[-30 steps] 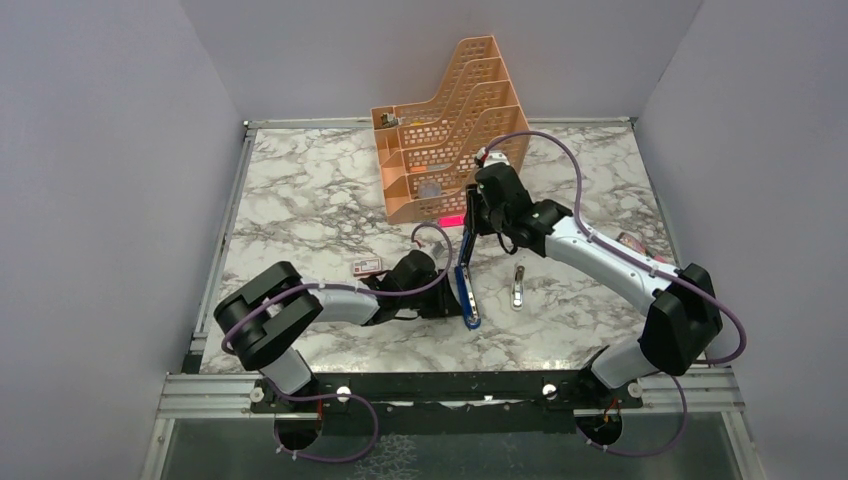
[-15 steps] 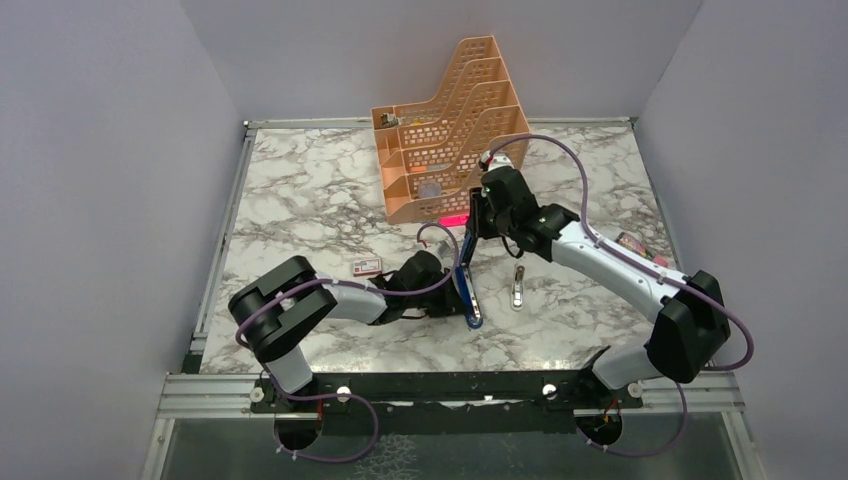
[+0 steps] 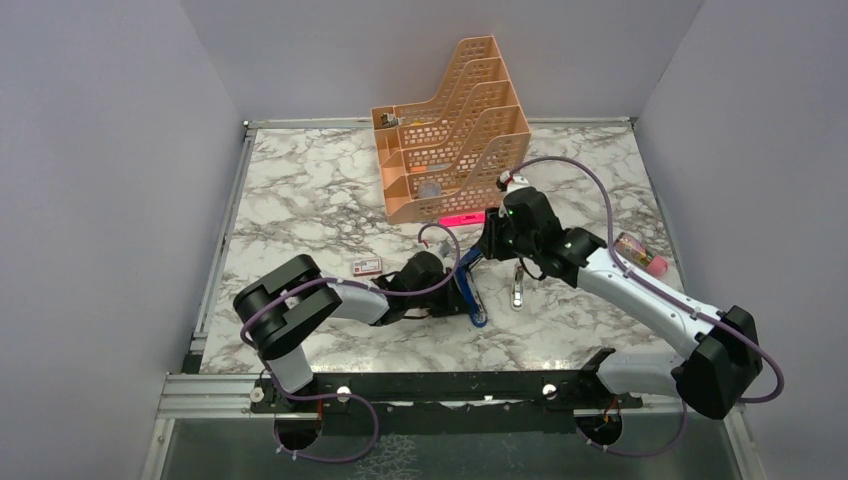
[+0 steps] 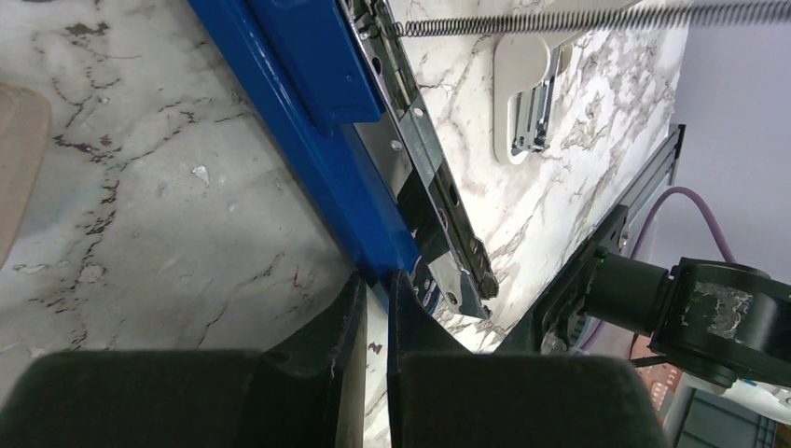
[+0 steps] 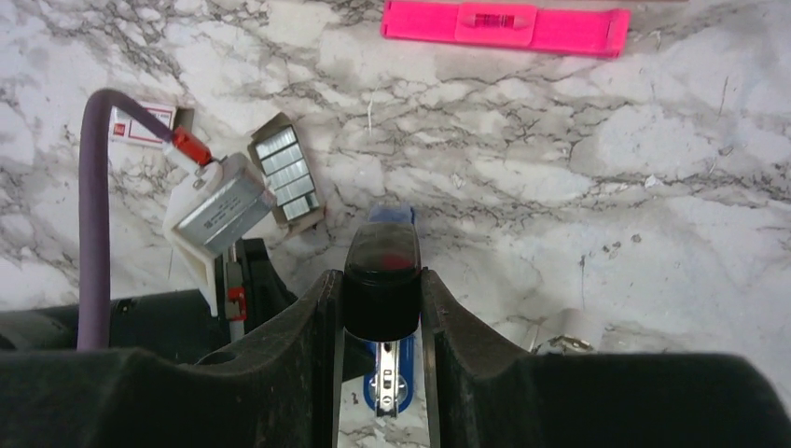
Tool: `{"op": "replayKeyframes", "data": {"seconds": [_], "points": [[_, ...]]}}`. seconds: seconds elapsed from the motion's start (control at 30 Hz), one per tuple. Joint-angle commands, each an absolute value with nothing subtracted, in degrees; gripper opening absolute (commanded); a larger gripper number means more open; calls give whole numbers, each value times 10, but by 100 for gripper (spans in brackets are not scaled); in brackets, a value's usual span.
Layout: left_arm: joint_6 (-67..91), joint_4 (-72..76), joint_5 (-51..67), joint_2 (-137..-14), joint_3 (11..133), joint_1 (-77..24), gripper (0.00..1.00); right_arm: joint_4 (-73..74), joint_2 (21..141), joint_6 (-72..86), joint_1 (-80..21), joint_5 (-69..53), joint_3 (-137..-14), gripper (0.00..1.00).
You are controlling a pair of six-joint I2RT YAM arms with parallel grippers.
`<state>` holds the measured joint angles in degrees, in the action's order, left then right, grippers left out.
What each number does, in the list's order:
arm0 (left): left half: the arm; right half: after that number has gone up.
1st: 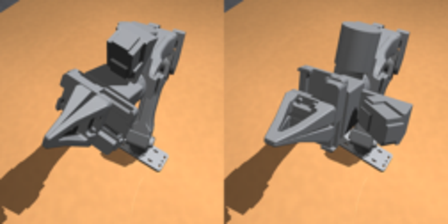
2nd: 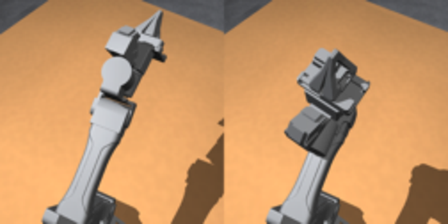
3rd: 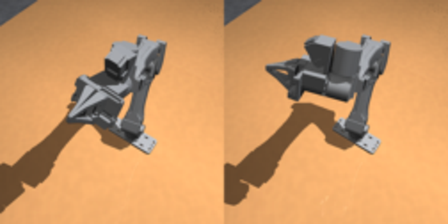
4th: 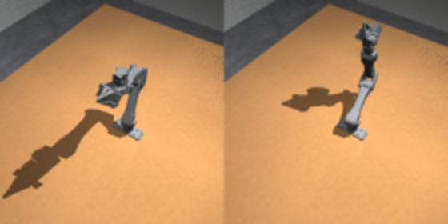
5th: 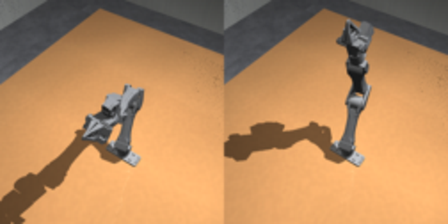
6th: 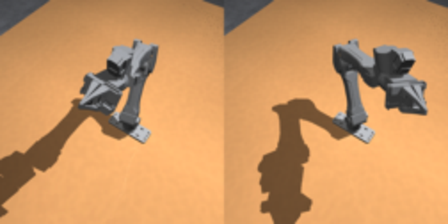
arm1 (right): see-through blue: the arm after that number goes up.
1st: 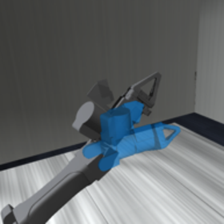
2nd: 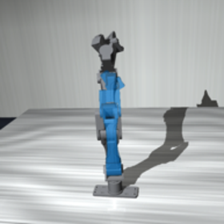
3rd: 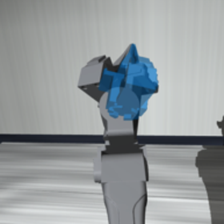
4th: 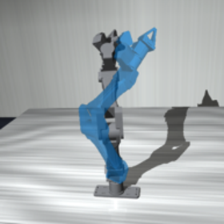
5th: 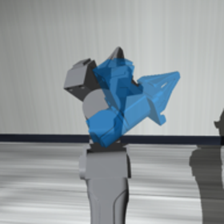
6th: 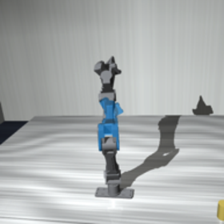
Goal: Load the staples into the stapler
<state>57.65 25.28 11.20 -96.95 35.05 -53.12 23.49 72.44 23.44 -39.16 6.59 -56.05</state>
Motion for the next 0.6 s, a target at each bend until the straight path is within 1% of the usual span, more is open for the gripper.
{"op": "replayKeyframes", "data": {"seconds": [0.0, 0.3, 0.57], "points": [[555, 219, 56, -1000, 352, -533, 7, 278, 696, 273, -401, 8, -516, 27], [558, 218, 45, -1010, 354, -532, 6, 275, 645, 315, -415, -26, -442, 26], [556, 218, 44, -1012, 354, -532, 6, 260, 651, 345, -445, -27, -398, 27]]}}
